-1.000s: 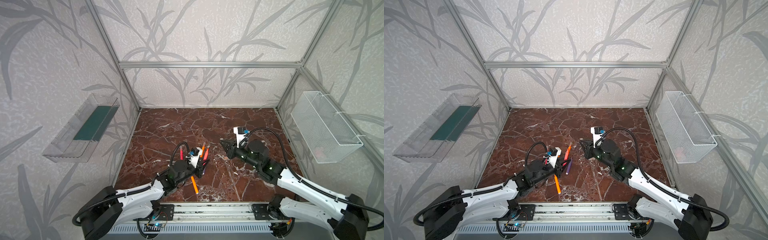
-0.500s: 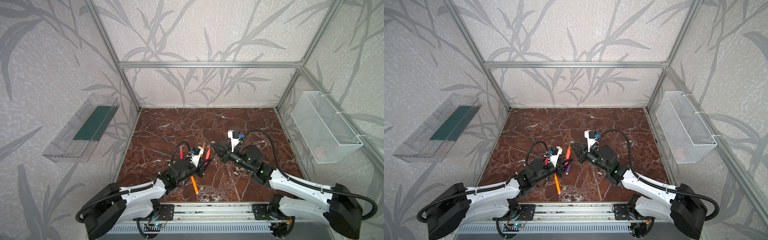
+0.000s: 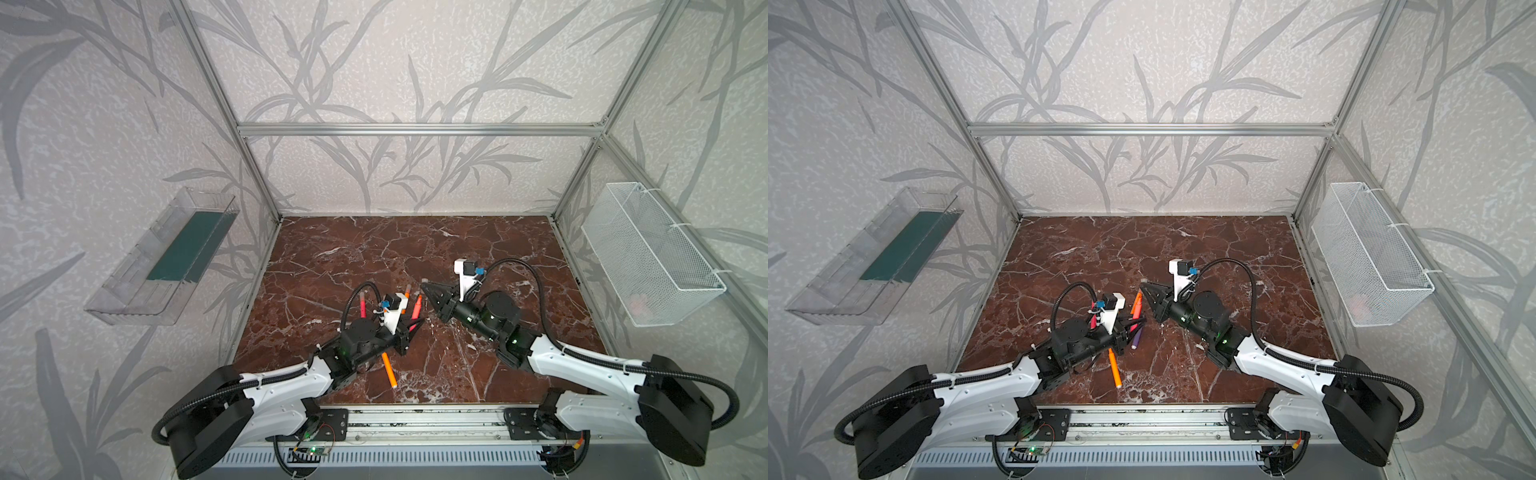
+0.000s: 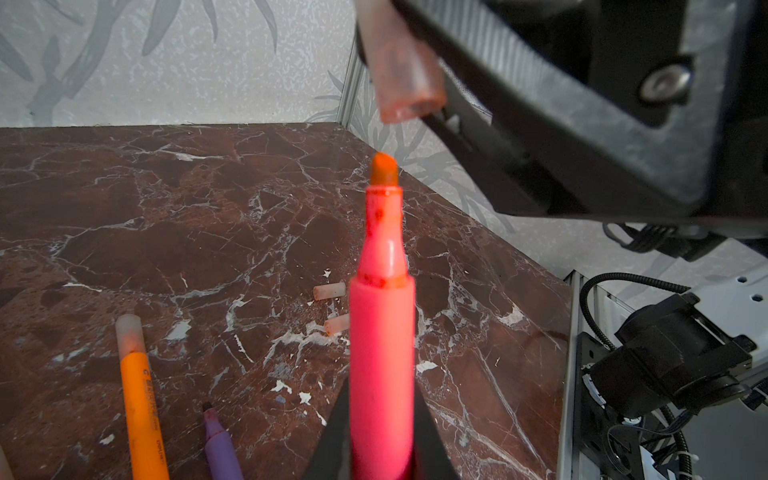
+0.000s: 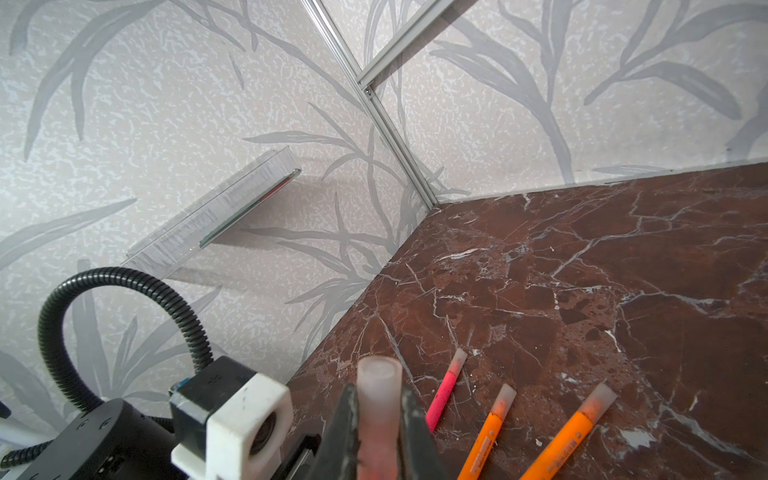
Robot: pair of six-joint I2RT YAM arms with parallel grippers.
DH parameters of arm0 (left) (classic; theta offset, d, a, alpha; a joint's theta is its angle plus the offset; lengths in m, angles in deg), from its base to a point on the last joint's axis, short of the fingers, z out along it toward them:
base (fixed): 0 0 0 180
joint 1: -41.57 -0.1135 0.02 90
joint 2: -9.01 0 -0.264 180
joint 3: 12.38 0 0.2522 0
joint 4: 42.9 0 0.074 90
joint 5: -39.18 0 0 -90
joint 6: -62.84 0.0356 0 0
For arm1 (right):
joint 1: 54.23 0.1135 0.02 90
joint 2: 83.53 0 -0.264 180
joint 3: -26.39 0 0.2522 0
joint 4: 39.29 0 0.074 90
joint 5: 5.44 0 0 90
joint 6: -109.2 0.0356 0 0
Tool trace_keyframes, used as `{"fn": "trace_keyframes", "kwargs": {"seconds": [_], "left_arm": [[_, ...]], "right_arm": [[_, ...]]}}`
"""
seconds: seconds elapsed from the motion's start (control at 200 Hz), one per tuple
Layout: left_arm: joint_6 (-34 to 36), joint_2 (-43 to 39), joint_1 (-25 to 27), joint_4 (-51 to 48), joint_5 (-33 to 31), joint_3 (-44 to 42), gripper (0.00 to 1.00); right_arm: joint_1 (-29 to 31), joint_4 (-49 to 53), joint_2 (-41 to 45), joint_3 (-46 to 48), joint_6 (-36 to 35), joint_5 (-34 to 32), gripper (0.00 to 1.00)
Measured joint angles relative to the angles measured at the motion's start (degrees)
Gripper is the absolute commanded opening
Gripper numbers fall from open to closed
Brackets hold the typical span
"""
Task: Insert the pens into the pen caps
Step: 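Lift the cap with the right gripper and carry it above the marker tip, then push the cap down onto the marker tip held by the left gripper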
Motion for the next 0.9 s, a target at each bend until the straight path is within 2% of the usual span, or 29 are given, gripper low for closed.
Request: {"fn": "trace_keyframes", "kwargs": {"seconds": [0.9], "left_arm": [[-2.3,0.0,0.1,0.2,-1.7,0.0,0.0]], "right_arm": [[2.6,-10.0,-3.9,4.4,4.5,0.3,0.0]]}}
